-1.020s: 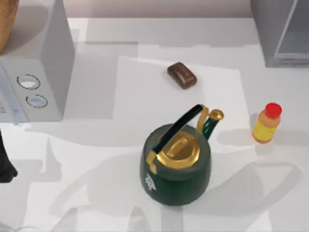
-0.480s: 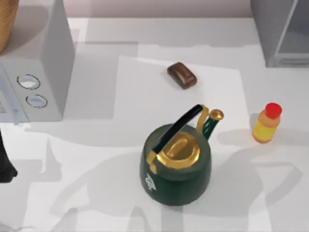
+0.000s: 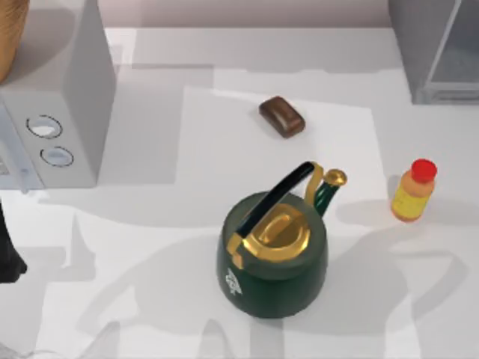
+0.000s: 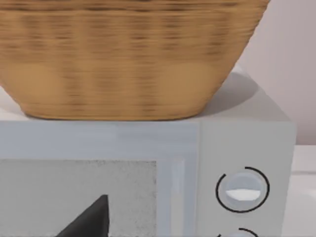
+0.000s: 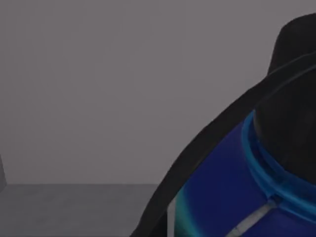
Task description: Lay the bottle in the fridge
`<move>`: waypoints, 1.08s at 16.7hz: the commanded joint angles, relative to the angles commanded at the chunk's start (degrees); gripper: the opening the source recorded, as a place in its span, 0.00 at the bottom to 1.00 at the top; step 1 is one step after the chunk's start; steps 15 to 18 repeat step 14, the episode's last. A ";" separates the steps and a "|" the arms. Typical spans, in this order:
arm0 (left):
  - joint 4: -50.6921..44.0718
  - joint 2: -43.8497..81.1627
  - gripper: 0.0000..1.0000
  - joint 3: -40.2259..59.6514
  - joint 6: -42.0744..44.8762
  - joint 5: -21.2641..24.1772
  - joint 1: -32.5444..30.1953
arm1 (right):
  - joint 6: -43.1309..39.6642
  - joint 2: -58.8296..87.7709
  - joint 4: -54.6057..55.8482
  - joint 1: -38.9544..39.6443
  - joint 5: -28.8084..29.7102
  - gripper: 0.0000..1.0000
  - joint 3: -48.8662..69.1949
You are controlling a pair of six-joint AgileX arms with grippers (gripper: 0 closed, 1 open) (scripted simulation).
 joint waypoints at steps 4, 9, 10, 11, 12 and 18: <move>0.00 0.00 1.00 0.00 0.00 0.00 0.00 | 0.00 0.00 0.00 0.00 0.00 0.68 0.00; 0.00 0.00 1.00 0.00 0.00 0.00 0.00 | 0.00 0.00 0.00 0.00 0.00 1.00 0.00; 0.00 0.00 1.00 0.00 0.00 0.00 0.00 | 0.00 0.00 0.00 0.00 0.00 1.00 0.00; 0.00 0.00 1.00 0.00 0.00 0.00 0.00 | 0.00 0.00 0.00 0.00 0.00 1.00 0.00; 0.00 0.00 1.00 0.00 0.00 0.00 0.00 | 0.00 0.00 0.00 0.00 0.00 1.00 0.00; 0.00 0.00 1.00 0.00 0.00 0.00 0.00 | 0.00 0.00 0.00 0.00 0.00 1.00 0.00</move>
